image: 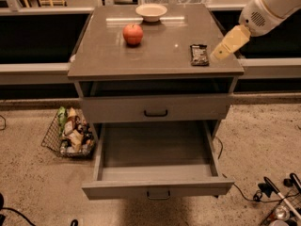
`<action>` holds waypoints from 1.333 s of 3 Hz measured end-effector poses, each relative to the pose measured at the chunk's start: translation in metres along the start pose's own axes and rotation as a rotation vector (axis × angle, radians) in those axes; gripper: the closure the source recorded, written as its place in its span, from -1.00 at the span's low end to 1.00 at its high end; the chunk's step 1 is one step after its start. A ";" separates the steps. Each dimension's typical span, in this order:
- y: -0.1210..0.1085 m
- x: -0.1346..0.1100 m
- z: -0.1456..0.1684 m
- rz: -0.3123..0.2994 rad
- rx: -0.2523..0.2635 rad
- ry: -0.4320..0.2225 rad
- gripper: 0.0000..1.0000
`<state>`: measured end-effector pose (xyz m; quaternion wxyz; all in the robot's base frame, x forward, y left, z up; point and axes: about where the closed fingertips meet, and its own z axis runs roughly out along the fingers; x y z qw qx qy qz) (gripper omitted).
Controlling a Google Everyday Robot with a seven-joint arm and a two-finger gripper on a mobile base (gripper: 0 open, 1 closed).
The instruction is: Place rxbar chocolate into middle drawer
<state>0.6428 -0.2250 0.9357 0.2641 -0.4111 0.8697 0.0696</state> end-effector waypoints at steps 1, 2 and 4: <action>-0.022 -0.013 0.006 0.035 0.008 -0.044 -1.00; -0.022 -0.014 0.006 0.033 0.010 -0.046 -1.00; -0.056 -0.030 0.049 0.210 0.043 -0.043 -1.00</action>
Offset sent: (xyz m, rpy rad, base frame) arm 0.0255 -0.0030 0.0014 0.0445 -0.0171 -0.0304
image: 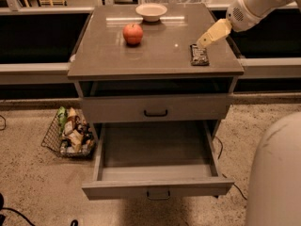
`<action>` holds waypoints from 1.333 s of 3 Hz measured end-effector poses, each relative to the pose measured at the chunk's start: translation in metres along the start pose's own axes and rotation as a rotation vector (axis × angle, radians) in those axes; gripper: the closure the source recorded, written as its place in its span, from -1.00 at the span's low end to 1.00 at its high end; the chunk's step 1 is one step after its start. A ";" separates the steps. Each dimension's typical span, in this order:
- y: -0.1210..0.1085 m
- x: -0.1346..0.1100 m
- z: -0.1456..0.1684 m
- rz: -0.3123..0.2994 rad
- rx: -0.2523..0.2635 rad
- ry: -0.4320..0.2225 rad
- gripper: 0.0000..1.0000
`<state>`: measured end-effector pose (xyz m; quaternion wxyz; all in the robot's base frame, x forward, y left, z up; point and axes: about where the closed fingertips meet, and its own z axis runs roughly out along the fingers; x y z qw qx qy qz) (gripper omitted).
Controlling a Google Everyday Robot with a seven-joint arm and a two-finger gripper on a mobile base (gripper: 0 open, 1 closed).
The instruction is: Place rxbar chocolate into middle drawer
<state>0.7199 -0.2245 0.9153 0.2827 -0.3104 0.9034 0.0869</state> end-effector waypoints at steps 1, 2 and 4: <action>-0.017 -0.006 0.030 0.180 0.019 0.009 -1.00; -0.023 -0.011 0.058 0.319 0.015 0.020 -1.00; -0.018 -0.030 0.104 0.370 0.053 0.086 -1.00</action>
Offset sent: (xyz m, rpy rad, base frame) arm 0.0792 0.0095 -0.0531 0.1968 0.1767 -0.4125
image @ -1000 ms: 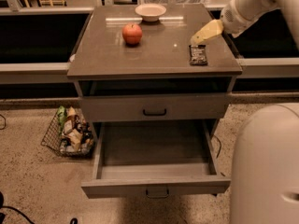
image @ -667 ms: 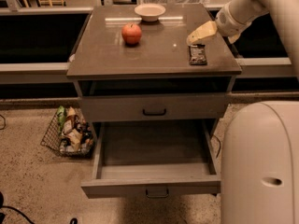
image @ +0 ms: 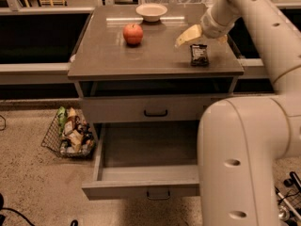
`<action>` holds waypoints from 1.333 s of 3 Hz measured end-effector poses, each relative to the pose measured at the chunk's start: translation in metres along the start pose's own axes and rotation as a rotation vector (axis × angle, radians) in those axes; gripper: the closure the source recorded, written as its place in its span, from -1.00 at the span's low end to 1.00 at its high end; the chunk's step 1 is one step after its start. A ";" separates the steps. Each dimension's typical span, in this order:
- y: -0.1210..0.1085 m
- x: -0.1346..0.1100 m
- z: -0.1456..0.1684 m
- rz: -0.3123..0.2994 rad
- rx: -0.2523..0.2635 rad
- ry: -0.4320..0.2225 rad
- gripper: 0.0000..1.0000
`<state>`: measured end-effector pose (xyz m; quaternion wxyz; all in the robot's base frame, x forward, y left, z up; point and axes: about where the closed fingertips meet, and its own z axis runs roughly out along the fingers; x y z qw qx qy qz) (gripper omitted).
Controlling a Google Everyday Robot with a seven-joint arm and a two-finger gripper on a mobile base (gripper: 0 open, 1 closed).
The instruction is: Place rxbar chocolate into middle drawer
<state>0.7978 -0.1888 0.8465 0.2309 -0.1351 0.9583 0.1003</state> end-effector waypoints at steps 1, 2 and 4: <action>0.003 -0.003 0.015 0.011 0.038 0.028 -1.00; 0.005 -0.002 0.028 0.026 0.054 0.053 -1.00; 0.013 0.005 0.046 0.026 0.070 0.103 -0.20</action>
Offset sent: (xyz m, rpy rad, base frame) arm 0.0113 0.0162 -0.0309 -0.0662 0.0710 -0.0679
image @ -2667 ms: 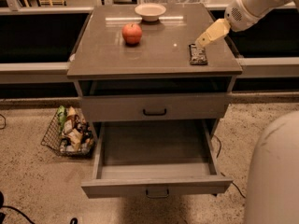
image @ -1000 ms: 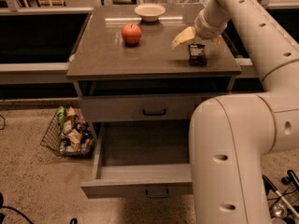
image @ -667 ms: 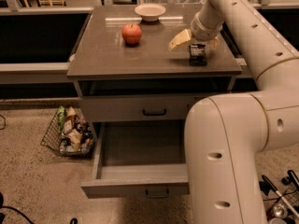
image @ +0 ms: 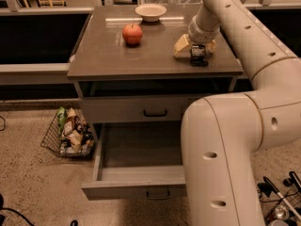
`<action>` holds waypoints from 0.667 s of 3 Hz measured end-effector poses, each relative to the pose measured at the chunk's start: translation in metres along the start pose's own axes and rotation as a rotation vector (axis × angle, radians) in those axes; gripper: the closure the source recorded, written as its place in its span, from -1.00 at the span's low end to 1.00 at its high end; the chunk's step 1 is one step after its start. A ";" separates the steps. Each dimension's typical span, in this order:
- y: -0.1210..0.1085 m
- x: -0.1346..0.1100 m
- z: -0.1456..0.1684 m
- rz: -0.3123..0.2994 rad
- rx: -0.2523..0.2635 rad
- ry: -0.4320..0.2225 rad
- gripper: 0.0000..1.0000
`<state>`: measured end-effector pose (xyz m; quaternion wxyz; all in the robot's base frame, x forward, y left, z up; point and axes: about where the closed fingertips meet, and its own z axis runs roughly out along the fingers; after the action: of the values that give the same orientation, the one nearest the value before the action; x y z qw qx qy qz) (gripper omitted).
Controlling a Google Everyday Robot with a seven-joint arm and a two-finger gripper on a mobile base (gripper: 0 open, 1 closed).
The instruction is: Place rxbar chocolate into middle drawer
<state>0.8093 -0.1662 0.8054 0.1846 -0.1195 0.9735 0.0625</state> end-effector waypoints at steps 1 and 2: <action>0.001 -0.003 -0.008 0.000 0.000 0.000 0.26; 0.001 -0.005 -0.014 0.000 -0.001 -0.001 0.77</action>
Offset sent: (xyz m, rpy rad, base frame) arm -0.0106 0.0061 0.0346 0.0191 -0.0863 0.0543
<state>0.8089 -0.1663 0.8202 0.1849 -0.1196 0.9734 0.0628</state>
